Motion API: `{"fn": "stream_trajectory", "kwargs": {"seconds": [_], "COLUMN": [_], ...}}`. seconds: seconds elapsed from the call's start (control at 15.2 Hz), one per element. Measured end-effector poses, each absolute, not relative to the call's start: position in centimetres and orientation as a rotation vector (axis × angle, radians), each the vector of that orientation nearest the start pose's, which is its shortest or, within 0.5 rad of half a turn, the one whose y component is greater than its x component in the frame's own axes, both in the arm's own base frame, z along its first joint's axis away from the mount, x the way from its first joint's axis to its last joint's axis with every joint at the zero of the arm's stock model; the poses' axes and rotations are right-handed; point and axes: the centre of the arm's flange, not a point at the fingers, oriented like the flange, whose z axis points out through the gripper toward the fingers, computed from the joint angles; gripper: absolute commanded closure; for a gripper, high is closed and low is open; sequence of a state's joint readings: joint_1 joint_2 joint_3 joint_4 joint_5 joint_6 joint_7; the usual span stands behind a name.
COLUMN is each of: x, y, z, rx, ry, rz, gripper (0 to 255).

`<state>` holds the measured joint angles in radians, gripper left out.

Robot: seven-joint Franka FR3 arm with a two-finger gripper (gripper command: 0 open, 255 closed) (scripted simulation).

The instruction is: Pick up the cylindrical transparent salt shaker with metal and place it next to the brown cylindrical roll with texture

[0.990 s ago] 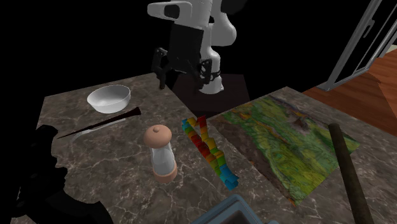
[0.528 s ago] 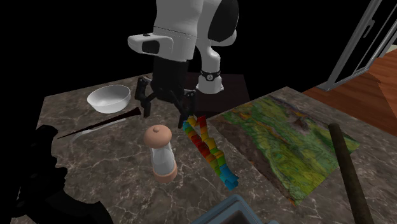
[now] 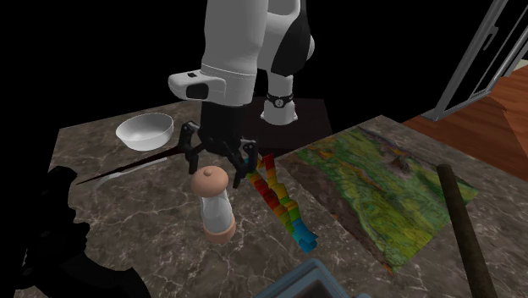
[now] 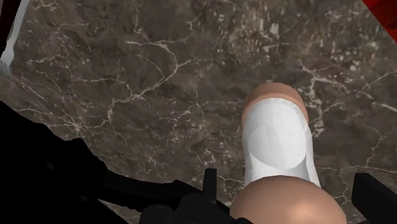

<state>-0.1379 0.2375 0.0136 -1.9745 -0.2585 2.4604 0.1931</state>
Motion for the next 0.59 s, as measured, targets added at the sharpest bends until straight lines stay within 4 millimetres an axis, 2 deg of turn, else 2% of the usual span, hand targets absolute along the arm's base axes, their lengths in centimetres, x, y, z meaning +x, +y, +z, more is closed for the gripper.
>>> {"fn": "stream_trajectory", "kwargs": {"seconds": [0.33,0.4,0.59], "x": [61.87,61.87,61.88], "y": [-7.79,-7.79,-7.81], "z": [37.36,37.36,37.41], "rx": [-3.282,-3.282,-3.282], "ry": [0.225,0.225,0.226], "rz": [-0.42,-0.42,-0.422], "gripper": [0,255,255]}}
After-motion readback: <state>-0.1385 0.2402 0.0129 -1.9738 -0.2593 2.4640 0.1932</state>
